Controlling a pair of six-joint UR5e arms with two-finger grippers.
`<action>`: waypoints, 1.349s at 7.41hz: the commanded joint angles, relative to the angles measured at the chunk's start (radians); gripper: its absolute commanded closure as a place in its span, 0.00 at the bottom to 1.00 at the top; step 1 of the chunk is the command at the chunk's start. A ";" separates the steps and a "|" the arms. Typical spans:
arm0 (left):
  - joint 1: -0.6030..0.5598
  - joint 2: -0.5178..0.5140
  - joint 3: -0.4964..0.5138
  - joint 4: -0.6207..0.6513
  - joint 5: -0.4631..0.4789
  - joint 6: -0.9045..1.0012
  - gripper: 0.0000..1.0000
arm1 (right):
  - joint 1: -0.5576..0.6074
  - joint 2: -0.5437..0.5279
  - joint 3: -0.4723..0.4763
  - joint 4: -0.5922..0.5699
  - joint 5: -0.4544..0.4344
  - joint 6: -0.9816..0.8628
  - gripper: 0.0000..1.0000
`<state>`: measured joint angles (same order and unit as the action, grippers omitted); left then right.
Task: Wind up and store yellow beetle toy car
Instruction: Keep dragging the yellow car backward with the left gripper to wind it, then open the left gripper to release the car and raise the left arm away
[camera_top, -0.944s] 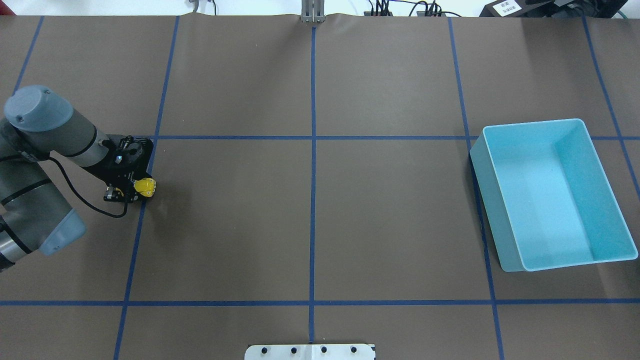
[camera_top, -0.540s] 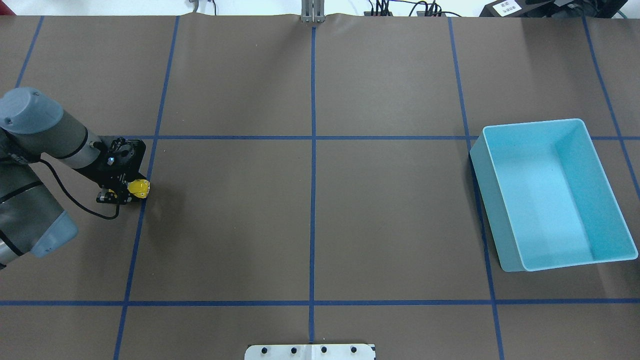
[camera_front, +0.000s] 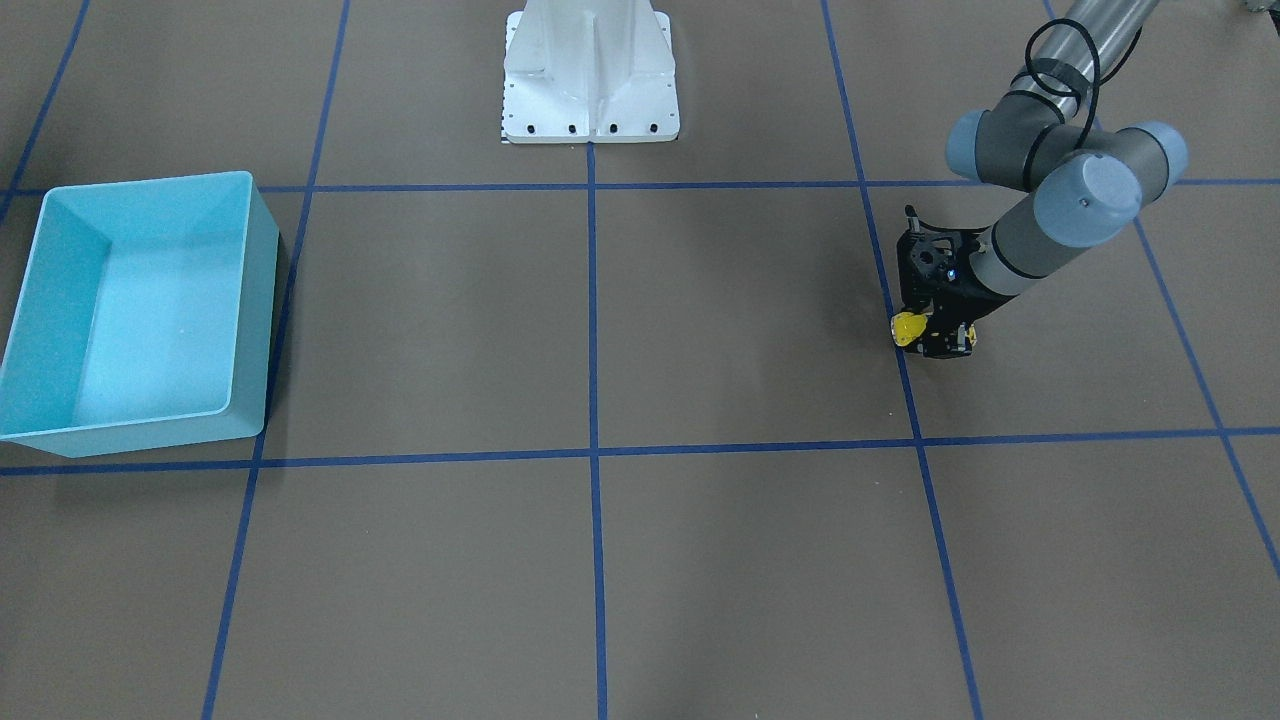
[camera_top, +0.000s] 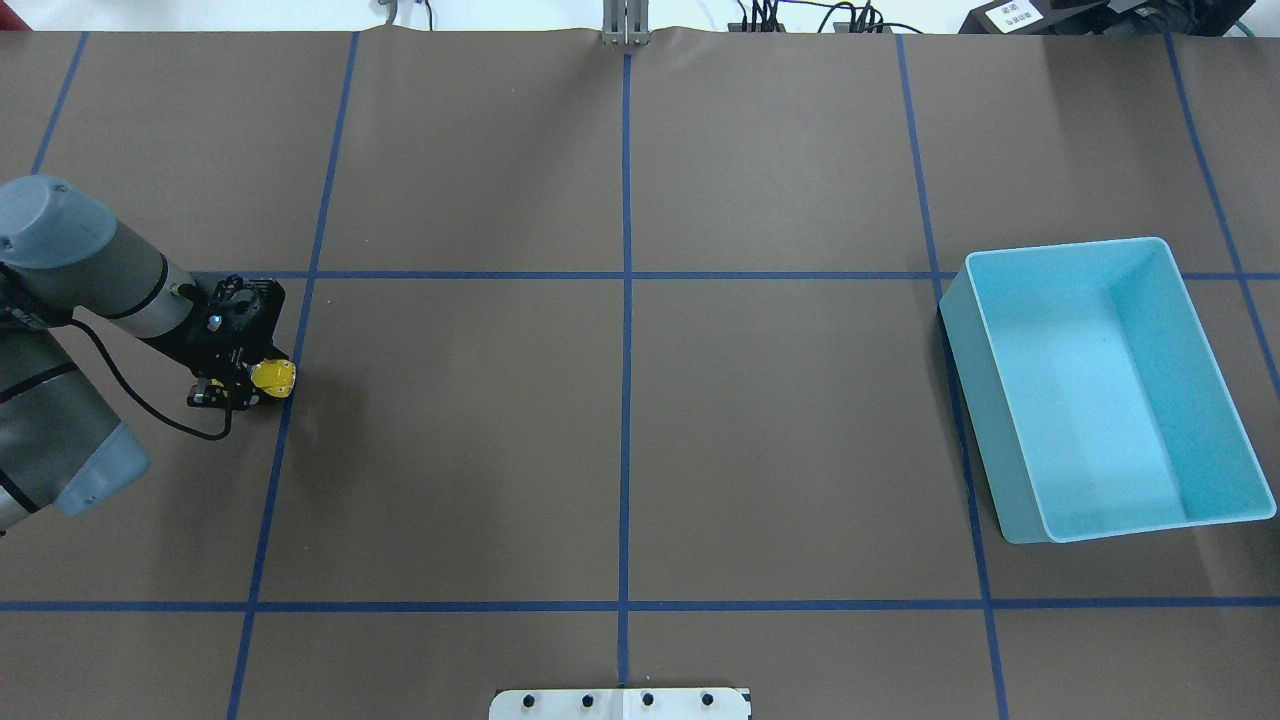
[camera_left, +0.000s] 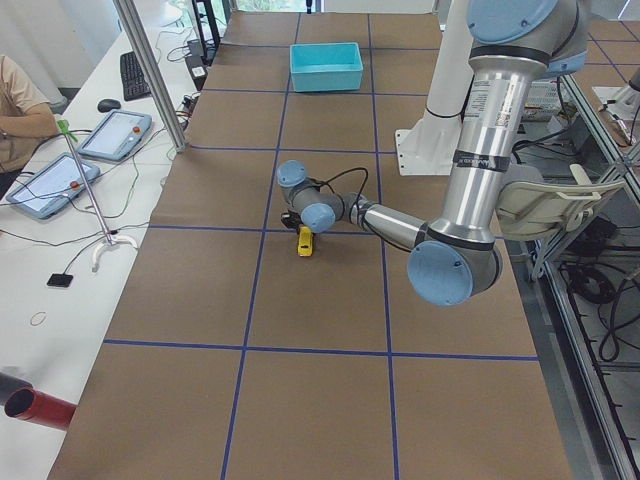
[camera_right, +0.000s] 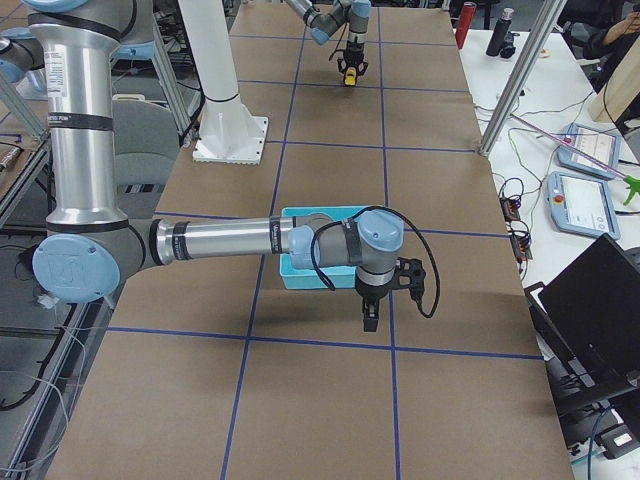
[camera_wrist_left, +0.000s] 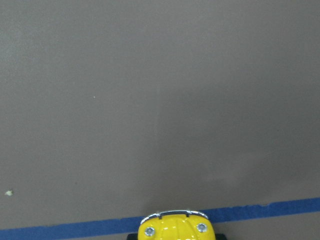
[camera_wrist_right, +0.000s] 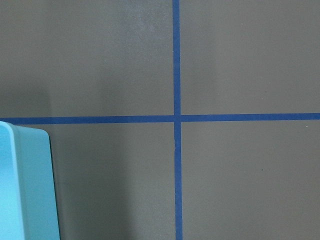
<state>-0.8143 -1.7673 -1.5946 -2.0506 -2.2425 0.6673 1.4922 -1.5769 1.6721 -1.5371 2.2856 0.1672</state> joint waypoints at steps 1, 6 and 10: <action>0.000 0.000 -0.002 0.001 0.000 0.000 0.00 | -0.001 0.000 0.000 0.000 0.000 0.000 0.00; -0.026 -0.001 -0.010 0.012 0.004 -0.002 0.00 | -0.012 0.002 0.000 0.000 0.000 0.000 0.00; -0.173 -0.015 -0.024 0.211 0.012 -0.119 0.00 | -0.021 0.011 -0.002 0.000 0.000 0.002 0.00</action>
<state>-0.9387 -1.7770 -1.6152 -1.8962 -2.2338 0.6250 1.4720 -1.5674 1.6706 -1.5371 2.2856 0.1686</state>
